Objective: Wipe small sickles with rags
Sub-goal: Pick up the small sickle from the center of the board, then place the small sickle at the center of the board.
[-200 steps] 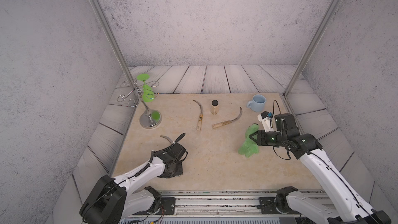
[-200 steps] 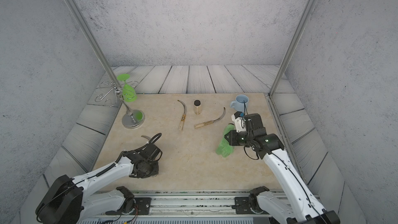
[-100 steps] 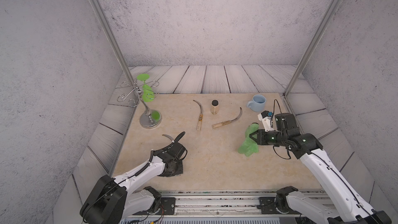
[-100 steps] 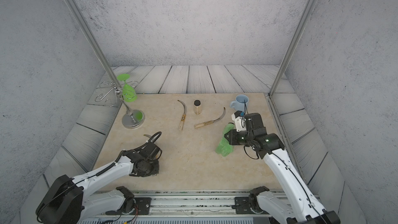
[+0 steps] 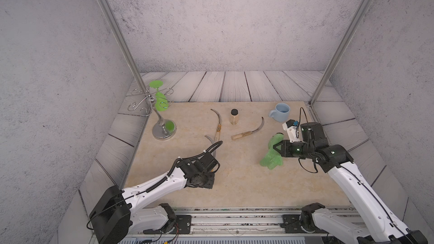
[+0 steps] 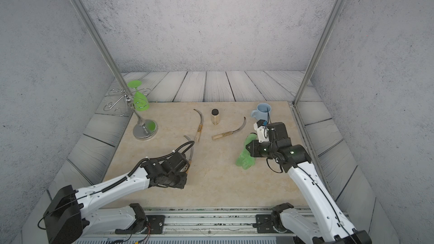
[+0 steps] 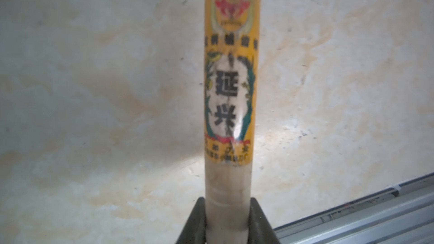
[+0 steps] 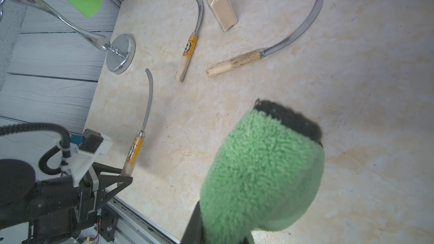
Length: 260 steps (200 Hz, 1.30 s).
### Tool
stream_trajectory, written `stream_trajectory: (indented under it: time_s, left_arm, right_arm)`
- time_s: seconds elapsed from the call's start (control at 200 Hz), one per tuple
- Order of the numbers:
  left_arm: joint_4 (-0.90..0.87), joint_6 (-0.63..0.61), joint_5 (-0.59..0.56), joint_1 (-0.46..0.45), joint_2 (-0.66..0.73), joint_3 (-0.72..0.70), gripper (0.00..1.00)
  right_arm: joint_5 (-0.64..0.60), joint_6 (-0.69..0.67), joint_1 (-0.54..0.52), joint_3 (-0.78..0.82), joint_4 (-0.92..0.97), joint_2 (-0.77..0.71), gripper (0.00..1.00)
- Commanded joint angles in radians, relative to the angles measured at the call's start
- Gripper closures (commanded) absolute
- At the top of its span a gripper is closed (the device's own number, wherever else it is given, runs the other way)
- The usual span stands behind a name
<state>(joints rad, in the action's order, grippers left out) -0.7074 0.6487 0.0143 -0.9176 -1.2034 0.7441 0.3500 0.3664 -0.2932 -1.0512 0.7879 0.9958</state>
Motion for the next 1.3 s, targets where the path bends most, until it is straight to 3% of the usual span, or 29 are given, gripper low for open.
stream_trajectory:
  time_s: [0.0,0.38,0.806,1.296]
  left_arm:
    - [0.002,-0.039,-0.046,-0.095,-0.044,0.062,1.0]
    - [0.137,-0.203,0.004,-0.298,-0.282,0.208,1.0]
    - [0.25,-0.319,0.079,-0.262,-0.57,0.382,1.0]
    - [0.24,-0.348,0.16,-0.171,-0.734,0.512,1.0]
  right_arm:
    - [-0.062,-0.003,0.013,-0.046,0.058,-0.012,0.83]
    - [-0.097,-0.001,0.077,-0.084,0.147,-0.051,0.82]
    - [-0.066,0.015,0.079,-0.008,0.141,-0.053,0.82]
    - [-0.072,0.011,0.079,-0.023,0.154,-0.043,0.82]
